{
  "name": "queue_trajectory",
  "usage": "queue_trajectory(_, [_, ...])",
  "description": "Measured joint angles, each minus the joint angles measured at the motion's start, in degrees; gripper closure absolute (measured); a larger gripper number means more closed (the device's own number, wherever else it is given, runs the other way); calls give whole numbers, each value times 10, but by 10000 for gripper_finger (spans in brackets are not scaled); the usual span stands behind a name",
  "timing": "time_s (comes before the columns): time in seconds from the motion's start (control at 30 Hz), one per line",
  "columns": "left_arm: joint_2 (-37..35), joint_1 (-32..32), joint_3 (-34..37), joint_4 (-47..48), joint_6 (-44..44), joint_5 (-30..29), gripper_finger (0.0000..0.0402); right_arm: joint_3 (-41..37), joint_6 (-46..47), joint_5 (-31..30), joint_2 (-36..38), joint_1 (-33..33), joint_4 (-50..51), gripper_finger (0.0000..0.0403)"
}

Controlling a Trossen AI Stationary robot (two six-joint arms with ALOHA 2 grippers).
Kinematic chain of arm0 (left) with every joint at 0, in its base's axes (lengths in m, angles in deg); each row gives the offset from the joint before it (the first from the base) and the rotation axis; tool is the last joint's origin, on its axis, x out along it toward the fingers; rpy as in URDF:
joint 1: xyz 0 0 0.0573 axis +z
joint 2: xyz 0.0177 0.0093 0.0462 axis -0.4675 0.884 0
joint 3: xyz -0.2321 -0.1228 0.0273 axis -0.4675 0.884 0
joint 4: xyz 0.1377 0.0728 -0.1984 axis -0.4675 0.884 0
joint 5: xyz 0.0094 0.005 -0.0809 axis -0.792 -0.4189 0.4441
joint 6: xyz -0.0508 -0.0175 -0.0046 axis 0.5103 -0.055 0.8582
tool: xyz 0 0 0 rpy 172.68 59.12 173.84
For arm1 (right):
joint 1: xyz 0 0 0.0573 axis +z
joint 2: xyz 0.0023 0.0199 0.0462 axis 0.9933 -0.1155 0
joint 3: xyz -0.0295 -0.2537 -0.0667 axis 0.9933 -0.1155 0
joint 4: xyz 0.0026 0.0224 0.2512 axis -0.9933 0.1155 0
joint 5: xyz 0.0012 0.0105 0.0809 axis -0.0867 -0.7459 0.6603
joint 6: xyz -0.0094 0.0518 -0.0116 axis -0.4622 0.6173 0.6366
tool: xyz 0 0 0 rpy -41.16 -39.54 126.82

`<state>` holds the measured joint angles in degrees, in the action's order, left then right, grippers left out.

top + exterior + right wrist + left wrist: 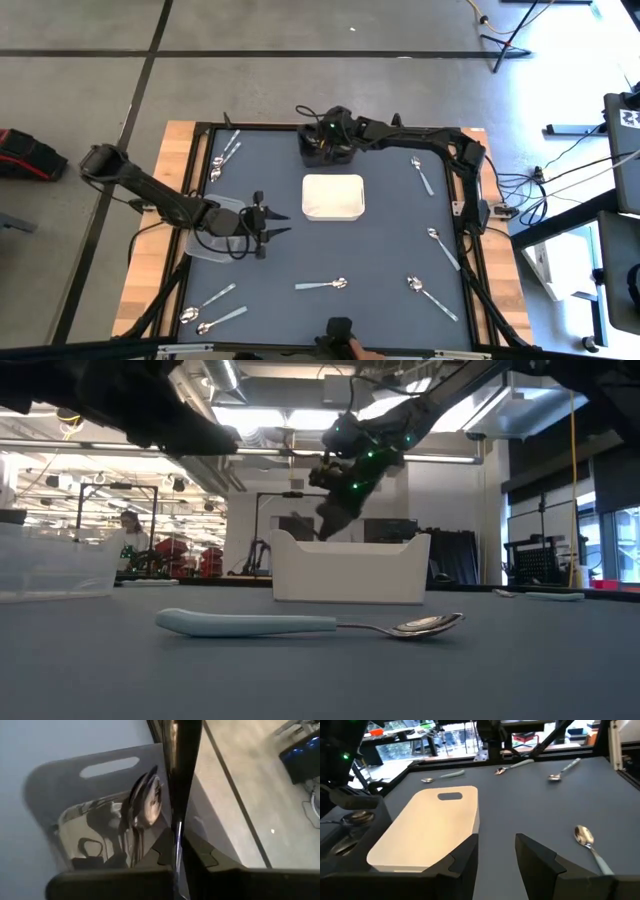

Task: Sort silverware by color (type)
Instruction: Put the black spoon into the black bin, then put the blue spoon into the white bin

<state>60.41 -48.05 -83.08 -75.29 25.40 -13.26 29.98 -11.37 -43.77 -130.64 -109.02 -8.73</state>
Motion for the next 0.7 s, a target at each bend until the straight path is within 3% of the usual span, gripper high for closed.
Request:
queue_trajectory(0.17, [21, 12, 0, -15, 0, 10, 276, 0, -27, -5, 13, 9, 14, 325])
queue_trajectory(0.33, [24, 25, -9, -26, 5, 40, 276, 0, -25, 25, 78, 52, 79, 276])
queue_trajectory(0.53, [38, 24, -35, -26, 13, 60, 276, -25, 5, 107, 158, 130, 116, 263])
queue_trajectory(0.7, [84, 19, -68, -25, 6, 82, 276, -107, 21, 97, 207, 212, 74, 266])
